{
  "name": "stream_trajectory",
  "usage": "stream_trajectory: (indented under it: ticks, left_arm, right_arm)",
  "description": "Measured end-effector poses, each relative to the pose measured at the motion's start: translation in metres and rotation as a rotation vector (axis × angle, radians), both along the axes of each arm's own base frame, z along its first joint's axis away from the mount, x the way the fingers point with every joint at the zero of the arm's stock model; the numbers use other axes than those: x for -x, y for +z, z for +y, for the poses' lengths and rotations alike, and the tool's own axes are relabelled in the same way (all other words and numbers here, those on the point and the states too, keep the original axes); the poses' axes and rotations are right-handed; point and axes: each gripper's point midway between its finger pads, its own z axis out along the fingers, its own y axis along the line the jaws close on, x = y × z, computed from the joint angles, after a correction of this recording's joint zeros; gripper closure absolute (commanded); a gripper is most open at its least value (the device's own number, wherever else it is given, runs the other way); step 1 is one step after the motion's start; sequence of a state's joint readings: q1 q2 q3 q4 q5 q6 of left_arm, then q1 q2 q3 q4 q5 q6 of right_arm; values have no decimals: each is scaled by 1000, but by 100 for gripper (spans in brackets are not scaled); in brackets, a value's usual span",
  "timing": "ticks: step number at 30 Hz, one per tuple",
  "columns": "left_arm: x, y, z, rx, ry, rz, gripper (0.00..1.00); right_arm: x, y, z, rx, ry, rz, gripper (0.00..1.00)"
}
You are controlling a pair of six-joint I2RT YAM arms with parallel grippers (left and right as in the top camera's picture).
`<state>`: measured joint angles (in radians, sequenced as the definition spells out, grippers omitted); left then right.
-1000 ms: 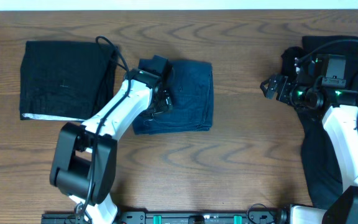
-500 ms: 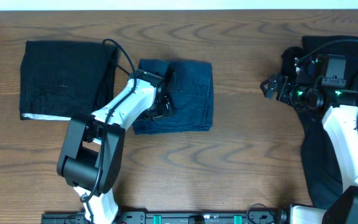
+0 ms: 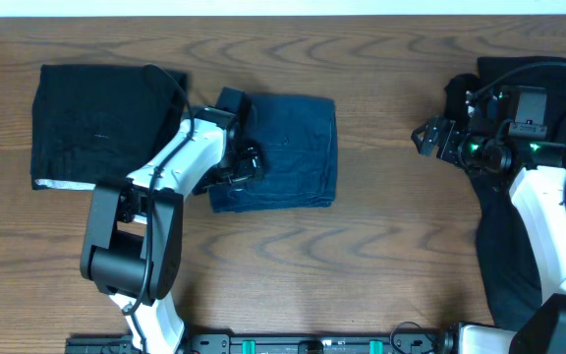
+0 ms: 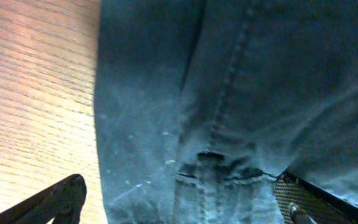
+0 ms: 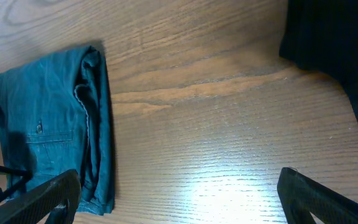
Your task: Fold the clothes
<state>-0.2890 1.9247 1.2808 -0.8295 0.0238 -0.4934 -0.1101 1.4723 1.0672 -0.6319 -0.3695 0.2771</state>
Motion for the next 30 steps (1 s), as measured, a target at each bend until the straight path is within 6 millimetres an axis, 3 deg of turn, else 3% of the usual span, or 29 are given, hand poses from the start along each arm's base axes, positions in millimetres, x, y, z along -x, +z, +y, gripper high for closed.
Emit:
stream_trajectory:
  ticks: [11, 20, 24, 30]
  left_arm:
    - [11, -18, -4, 38, 2, 16, 2]
    - [11, -20, -8, 89, 7, -27, 0]
    - [10, -20, -10, 98, 6, -38, 24]
    - [8, -20, -14, 119, 5, -44, 34]
  right_arm:
    - [0, 0, 0, 0, 0, 0, 1]
    - [0, 0, 0, 0, 0, 0, 1]
    - [0, 0, 0, 0, 0, 0, 1]
    - [0, 0, 0, 0, 0, 0, 1]
